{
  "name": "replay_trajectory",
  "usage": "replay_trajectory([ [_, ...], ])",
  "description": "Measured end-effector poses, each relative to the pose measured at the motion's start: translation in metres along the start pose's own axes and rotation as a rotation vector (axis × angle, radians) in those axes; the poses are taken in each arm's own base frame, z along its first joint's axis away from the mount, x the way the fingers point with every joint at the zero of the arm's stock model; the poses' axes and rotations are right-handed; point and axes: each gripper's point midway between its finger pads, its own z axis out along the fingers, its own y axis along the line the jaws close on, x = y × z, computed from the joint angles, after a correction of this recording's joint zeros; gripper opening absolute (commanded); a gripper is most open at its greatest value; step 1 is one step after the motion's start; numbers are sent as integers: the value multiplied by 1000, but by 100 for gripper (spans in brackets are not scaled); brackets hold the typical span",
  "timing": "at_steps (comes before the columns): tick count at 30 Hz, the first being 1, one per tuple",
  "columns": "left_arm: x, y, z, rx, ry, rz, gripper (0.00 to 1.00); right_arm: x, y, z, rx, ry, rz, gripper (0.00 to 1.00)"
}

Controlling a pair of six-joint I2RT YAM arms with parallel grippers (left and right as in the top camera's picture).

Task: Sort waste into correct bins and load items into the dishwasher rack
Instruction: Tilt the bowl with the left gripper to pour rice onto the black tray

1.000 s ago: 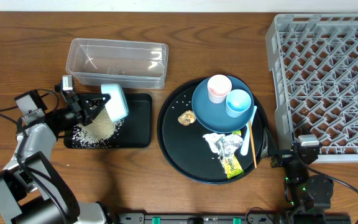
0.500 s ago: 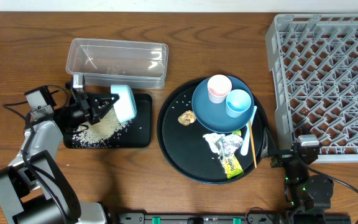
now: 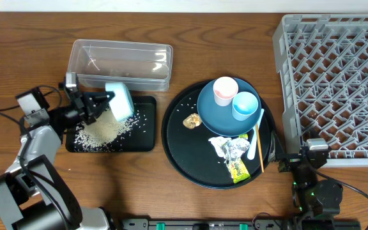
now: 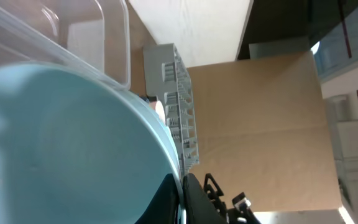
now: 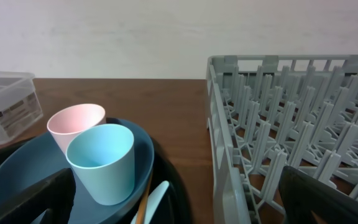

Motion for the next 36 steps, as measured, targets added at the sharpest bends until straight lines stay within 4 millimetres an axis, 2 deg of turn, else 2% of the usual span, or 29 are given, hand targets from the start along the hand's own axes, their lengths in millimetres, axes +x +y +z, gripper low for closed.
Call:
replay_trajectory([
  [9,4,5,-4,-7,-9,-113,6,0,0,0,0,0,0,99],
  [22,2,8,-11,-11,-31,-139,6,0,0,0,0,0,0,99],
  [36,0,15,-8,-68,-52,-119,6,0,0,0,0,0,0,99],
])
